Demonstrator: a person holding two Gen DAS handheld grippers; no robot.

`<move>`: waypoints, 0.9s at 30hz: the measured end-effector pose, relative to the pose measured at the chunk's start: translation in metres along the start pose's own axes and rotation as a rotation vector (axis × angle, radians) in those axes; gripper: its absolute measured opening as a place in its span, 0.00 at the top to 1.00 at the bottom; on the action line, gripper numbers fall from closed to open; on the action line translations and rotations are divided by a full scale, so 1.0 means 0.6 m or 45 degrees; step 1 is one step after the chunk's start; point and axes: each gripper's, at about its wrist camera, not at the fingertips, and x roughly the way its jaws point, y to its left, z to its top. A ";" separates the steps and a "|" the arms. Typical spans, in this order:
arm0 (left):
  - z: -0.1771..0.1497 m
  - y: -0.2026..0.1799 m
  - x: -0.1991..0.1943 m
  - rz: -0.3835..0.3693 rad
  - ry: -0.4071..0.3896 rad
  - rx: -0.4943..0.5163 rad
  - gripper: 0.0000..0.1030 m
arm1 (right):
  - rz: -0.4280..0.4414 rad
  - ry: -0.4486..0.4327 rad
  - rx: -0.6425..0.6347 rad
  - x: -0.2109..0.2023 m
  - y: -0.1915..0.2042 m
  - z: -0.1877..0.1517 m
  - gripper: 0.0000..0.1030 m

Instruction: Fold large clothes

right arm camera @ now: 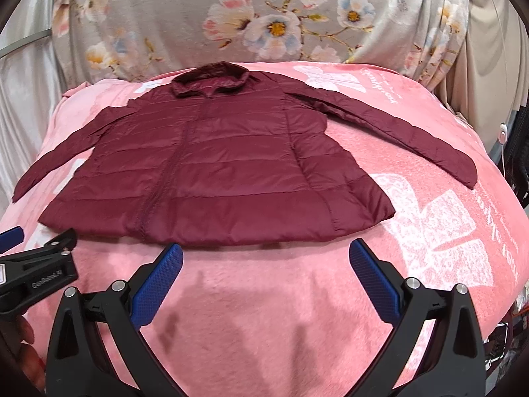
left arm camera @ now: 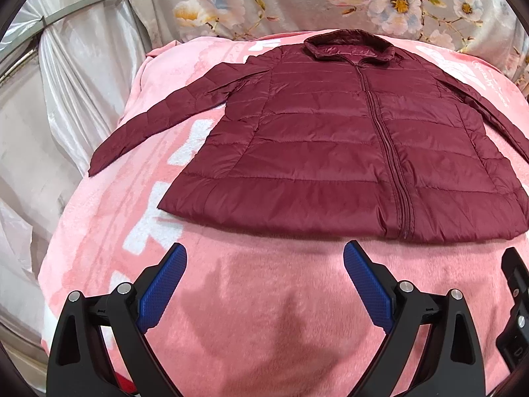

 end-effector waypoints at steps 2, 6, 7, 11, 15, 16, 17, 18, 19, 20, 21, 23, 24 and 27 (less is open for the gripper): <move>0.006 -0.006 0.006 -0.003 0.001 0.012 0.09 | -0.003 0.013 0.011 0.011 -0.006 0.002 0.05; 0.021 -0.018 0.019 -0.009 -0.023 0.033 0.09 | -0.007 0.028 0.025 0.037 -0.025 0.012 0.05; 0.025 -0.021 0.021 -0.013 -0.032 0.037 0.09 | -0.008 0.028 0.038 0.044 -0.035 0.018 0.05; 0.047 -0.022 0.034 -0.047 -0.052 -0.001 0.09 | -0.020 0.015 0.163 0.071 -0.107 0.048 0.05; 0.074 -0.021 0.057 -0.071 -0.030 -0.015 0.09 | -0.110 -0.008 0.392 0.109 -0.233 0.093 0.05; 0.079 -0.021 0.062 -0.051 -0.030 -0.015 0.09 | -0.114 -0.010 0.468 0.119 -0.269 0.101 0.05; 0.082 -0.022 0.065 -0.030 -0.032 -0.017 0.09 | -0.114 -0.017 0.571 0.132 -0.314 0.107 0.05; 0.088 -0.020 0.072 -0.001 -0.029 -0.021 0.09 | -0.118 -0.021 0.636 0.140 -0.341 0.112 0.05; 0.093 -0.018 0.078 0.011 -0.023 -0.028 0.09 | -0.129 -0.021 0.711 0.150 -0.375 0.114 0.05; 0.098 -0.014 0.084 0.014 -0.017 -0.037 0.09 | -0.142 -0.012 0.779 0.160 -0.405 0.116 0.05; 0.105 -0.009 0.091 0.022 -0.012 -0.049 0.09 | -0.154 -0.007 0.849 0.172 -0.440 0.118 0.05; 0.116 -0.001 0.100 0.045 -0.019 -0.064 0.09 | -0.196 0.001 0.949 0.188 -0.493 0.120 0.05; 0.123 0.004 0.105 0.064 -0.027 -0.066 0.09 | -0.221 -0.001 1.006 0.196 -0.522 0.119 0.05; 0.139 0.017 0.119 0.109 -0.032 -0.080 0.09 | -0.276 0.018 1.124 0.227 -0.582 0.114 0.05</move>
